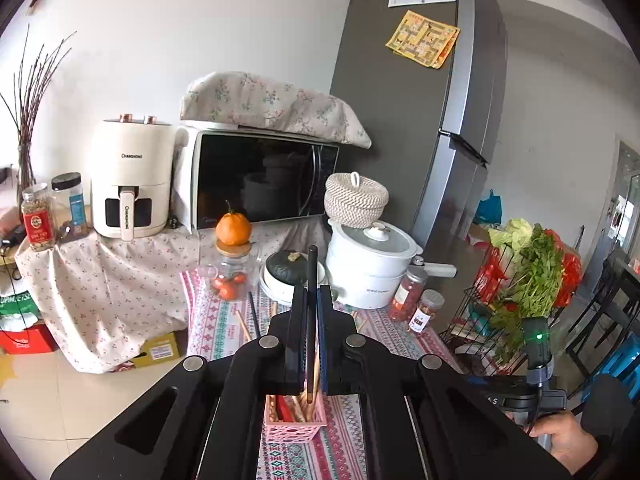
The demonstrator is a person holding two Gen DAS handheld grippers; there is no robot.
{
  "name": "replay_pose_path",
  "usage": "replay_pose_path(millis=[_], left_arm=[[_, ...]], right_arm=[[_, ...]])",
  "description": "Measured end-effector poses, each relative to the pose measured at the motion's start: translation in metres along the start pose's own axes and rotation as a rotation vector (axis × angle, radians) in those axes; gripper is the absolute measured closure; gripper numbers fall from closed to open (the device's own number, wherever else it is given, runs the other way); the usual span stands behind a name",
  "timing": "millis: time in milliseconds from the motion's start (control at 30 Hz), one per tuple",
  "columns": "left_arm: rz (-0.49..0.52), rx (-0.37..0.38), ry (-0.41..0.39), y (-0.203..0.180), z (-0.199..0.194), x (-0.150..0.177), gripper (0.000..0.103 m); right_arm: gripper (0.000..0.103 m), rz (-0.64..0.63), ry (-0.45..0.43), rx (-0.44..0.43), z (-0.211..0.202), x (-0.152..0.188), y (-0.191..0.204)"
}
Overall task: Organize utensils
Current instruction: 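Drop the black chopstick into the basket with the left tool while the right tool carries the spoon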
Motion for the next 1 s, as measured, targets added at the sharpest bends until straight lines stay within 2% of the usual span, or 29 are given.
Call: replay_pose_path(millis=[433, 700, 767, 833, 900, 1000], left_arm=[[-0.020, -0.113, 0.216, 0.028, 0.088, 0.031, 0.099], [-0.060, -0.088, 0.224, 0.039, 0.109, 0.034, 0.097], [-0.057, -0.087, 0.235, 0.039, 0.108, 0.034, 0.090], [-0.051, -0.087, 0.229, 0.039, 0.105, 0.034, 0.069], [-0.050, -0.086, 0.226, 0.040, 0.100, 0.034, 0.057], [-0.051, -0.080, 0.246, 0.041, 0.096, 0.035, 0.056]], right_arm=[[0.067, 0.004, -0.114, -0.019, -0.003, -0.013, 0.026], [0.067, -0.021, -0.172, -0.023, 0.000, -0.018, 0.047], [0.067, -0.019, -0.194, -0.023, 0.000, -0.018, 0.050], [0.067, -0.018, -0.221, -0.021, -0.001, -0.019, 0.054], [0.067, -0.014, -0.253, -0.013, -0.003, -0.019, 0.059], [0.067, -0.018, -0.310, 0.010, -0.005, -0.021, 0.069]])
Point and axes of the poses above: each gripper's, at about its wrist camera, not at the fingertips, and z roughly the way its jaws point, y to its left, x to its underside, the point moved 2 cm from there along z, roughly the way its jaws point, and after that the axes turned 14 degrees about -z, right-handed, at the moved point
